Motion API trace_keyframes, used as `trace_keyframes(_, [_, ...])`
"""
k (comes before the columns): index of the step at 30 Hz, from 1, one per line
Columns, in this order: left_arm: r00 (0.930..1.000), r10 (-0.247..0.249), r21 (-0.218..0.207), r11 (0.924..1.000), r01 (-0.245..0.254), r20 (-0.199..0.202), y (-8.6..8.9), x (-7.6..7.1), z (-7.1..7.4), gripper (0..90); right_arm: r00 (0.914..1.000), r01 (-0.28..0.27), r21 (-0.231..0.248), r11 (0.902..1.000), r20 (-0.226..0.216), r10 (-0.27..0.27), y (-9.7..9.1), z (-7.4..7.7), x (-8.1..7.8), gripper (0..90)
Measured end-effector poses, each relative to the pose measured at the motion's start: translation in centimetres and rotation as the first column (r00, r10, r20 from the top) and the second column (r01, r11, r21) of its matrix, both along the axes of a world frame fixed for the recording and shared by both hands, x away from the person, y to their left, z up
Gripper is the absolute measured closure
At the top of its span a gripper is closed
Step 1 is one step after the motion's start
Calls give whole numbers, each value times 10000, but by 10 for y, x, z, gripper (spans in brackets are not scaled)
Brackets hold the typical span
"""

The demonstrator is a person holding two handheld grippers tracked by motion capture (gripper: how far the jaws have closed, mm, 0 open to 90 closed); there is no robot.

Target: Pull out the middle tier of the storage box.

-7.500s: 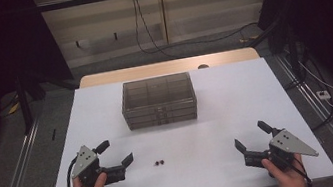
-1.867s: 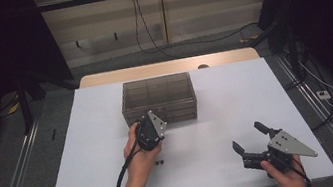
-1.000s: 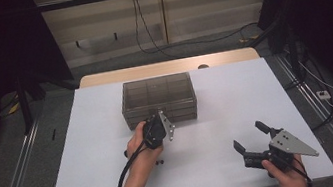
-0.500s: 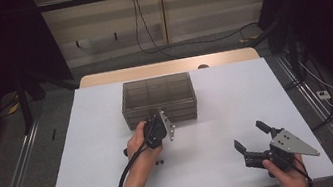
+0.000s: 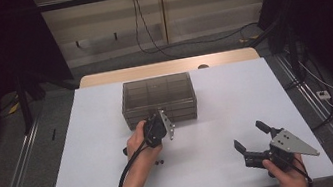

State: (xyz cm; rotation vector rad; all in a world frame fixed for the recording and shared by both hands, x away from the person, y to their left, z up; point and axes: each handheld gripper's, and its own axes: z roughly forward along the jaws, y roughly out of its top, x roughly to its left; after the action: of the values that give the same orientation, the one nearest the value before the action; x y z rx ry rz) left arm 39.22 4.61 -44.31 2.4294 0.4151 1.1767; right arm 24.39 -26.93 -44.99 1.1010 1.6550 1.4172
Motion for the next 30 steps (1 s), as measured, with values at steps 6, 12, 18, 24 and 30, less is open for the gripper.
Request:
trace_keyframes(6, [10000, 4, 244, 9997, -2, -83, -1, 0, 1, 792, 10000, 26, 8, 10000, 31, -26, 0, 0, 0, 42])
trace_keyframes(12, [10000, -52, 357, 9993, 53, -23, -1, 0, 1, 792, 10000, 9, -13, 10000, 22, -9, 0, 0, 0, 42])
trace_keyframes(18, [10000, 19, 468, 9989, -19, 6, -2, 0, 1, 766, 10000, 6, -20, 10000, 24, -6, 0, 0, 0, 42])
trace_keyframes(24, [9999, 89, 796, 9968, -95, 89, -4, -2, 1, 748, 10000, -22, -46, 10000, 32, 22, 1, 0, 0, 42])
trace_keyframes(30, [9997, 45, 914, 9958, -68, 255, -5, -2, -1, 793, 10000, -49, -32, 10000, 28, 50, 1, 0, 0, 42])
